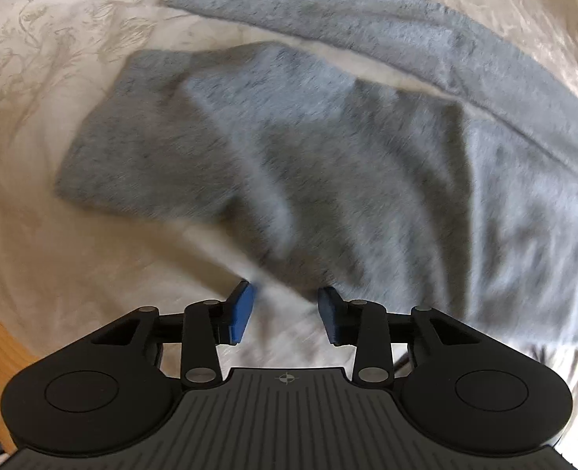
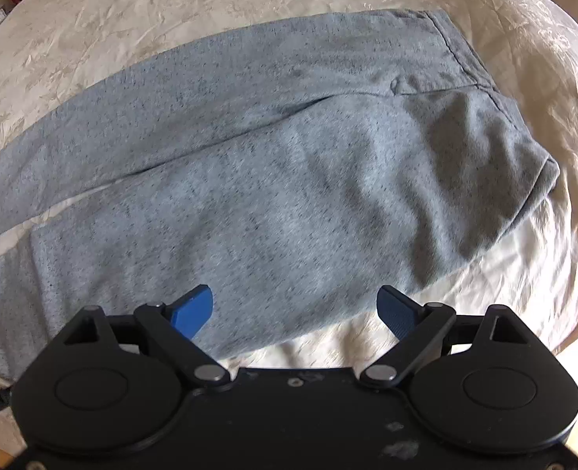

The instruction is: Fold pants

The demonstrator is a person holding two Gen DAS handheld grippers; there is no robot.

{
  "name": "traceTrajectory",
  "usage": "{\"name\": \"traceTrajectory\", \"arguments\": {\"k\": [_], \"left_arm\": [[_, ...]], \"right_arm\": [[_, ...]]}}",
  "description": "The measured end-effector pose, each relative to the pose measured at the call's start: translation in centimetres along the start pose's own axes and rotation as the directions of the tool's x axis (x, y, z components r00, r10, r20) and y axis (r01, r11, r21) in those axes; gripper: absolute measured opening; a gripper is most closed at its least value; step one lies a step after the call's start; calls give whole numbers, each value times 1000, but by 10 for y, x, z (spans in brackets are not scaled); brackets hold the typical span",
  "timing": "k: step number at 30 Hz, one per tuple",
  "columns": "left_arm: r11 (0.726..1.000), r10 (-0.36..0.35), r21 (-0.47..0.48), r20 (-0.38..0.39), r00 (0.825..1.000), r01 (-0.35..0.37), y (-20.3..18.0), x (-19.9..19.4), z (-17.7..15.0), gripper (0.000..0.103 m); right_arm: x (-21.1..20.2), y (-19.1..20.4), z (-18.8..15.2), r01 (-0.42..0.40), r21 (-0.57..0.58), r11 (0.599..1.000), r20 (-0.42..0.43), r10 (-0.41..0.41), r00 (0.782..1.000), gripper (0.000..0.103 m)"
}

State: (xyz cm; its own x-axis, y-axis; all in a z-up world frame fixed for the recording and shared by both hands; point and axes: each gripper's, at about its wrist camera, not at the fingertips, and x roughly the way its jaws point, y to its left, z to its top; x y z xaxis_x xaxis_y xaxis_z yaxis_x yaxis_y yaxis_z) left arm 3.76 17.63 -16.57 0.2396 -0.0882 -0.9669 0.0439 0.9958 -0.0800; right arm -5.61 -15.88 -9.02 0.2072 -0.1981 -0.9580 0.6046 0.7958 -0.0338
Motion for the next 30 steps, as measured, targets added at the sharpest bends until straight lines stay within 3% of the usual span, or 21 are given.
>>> {"name": "traceTrajectory", "arguments": {"k": [6,9,14,21,22,23,24,25,30], "left_arm": [[992,-17,-120,71,997,25,-17,2,33,34],[990,40,-136,60,997,-31,-25,5,44,4],[986,145,-97,96,985,-136,-40,-4,51,0],[978,196,-92,120,973,-185,-44,-19,60,0],[978,200,-94,125,972,-189,-44,-22,61,0],[977,202,-92,133,970,-191,-44,-24,63,0],[977,206,-88,145,968,-195,-44,-27,65,0],[976,214,-87,155,965,-202,-44,-31,66,0],[979,187,-118,218,958,-164,-37,-58,65,0]], "right_arm": [[14,-49,7,22,54,998,33,-24,999,95],[24,-84,12,58,123,991,51,-65,997,95],[39,-148,19,122,285,951,46,-141,989,88],[66,-204,34,88,461,883,40,-120,992,84],[72,-208,37,80,477,876,29,-106,994,72],[78,-212,41,52,495,867,19,-71,997,42],[81,-216,45,-10,513,858,26,-3,1000,19],[78,-217,49,-61,532,845,49,41,998,9],[14,-207,56,-119,459,880,263,-6,965,9]]}}
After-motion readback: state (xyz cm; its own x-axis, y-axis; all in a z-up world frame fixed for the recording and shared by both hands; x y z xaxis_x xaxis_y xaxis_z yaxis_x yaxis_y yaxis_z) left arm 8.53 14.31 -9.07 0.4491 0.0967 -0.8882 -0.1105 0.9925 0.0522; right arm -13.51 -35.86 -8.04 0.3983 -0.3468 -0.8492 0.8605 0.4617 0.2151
